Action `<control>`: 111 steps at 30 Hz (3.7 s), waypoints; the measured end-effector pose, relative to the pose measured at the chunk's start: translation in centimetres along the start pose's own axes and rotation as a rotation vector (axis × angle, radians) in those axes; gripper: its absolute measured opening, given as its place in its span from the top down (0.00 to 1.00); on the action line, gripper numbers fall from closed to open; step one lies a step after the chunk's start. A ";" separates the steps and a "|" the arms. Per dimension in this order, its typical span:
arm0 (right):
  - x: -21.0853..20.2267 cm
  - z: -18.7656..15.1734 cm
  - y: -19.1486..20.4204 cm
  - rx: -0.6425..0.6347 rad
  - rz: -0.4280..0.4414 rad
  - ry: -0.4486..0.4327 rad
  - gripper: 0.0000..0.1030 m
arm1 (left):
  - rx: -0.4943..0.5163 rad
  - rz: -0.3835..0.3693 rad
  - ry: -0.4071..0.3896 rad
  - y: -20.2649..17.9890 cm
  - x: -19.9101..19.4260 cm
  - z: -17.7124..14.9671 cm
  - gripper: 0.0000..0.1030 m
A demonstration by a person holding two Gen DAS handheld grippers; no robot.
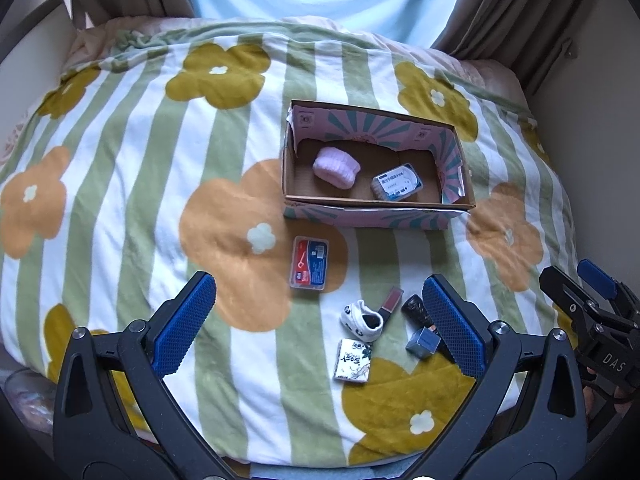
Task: Organize objects
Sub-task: 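Move both tools back toward the remaining items beside the box, then grasp the red-and-blue floss case with the left tool while the right tool grasps the small blue box, then carry the floss case and small blue box over the cardboard box with both tools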
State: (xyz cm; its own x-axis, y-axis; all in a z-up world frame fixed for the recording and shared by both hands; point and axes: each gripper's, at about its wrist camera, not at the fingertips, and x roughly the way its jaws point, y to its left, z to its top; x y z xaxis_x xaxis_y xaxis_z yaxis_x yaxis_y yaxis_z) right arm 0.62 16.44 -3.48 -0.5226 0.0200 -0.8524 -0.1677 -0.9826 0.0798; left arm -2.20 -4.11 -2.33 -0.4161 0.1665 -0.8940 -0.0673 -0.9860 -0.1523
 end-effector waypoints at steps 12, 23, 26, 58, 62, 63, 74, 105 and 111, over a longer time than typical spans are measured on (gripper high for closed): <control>2.2 -4.1 -0.4 0.145 -0.083 0.013 0.03 | 0.035 0.022 0.013 0.7 3.6 -0.3 0.00; 5.6 -9.6 -1.0 0.272 -0.216 0.017 0.04 | 0.109 0.035 0.014 0.5 10.0 -0.6 0.01; 7.3 -11.2 -1.3 0.317 -0.225 0.037 0.04 | 0.124 0.029 0.034 0.4 12.5 -0.7 0.01; 19.7 -16.3 -1.7 0.516 -0.344 0.197 0.52 | 0.215 0.045 0.171 0.5 28.9 -3.3 0.40; 19.9 -16.3 -2.0 0.522 -0.355 0.217 0.63 | 0.208 0.028 0.173 0.7 29.0 -3.3 0.50; 20.0 -16.3 -2.1 0.524 -0.353 0.218 0.64 | 0.213 0.030 0.174 0.7 29.1 -3.3 0.50; 19.4 -15.5 -2.4 0.509 -0.324 0.212 0.66 | 0.199 -0.003 0.168 1.4 28.5 -2.7 0.50; 5.6 0.0 -0.2 -0.020 0.006 0.026 0.66 | 0.047 0.030 0.016 -1.1 6.8 -0.4 0.50; 2.5 1.4 -0.2 -0.100 0.041 -0.002 0.66 | 0.028 0.036 -0.020 -3.1 3.2 -0.6 0.50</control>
State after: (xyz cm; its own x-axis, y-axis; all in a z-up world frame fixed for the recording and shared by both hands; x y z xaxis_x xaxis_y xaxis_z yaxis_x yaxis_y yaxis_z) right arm -1.78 16.99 -4.88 -0.5287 -0.0207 -0.8485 -0.0614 -0.9962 0.0625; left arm -2.74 -0.47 -5.00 -0.4368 0.1313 -0.8899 -0.0774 -0.9911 -0.1082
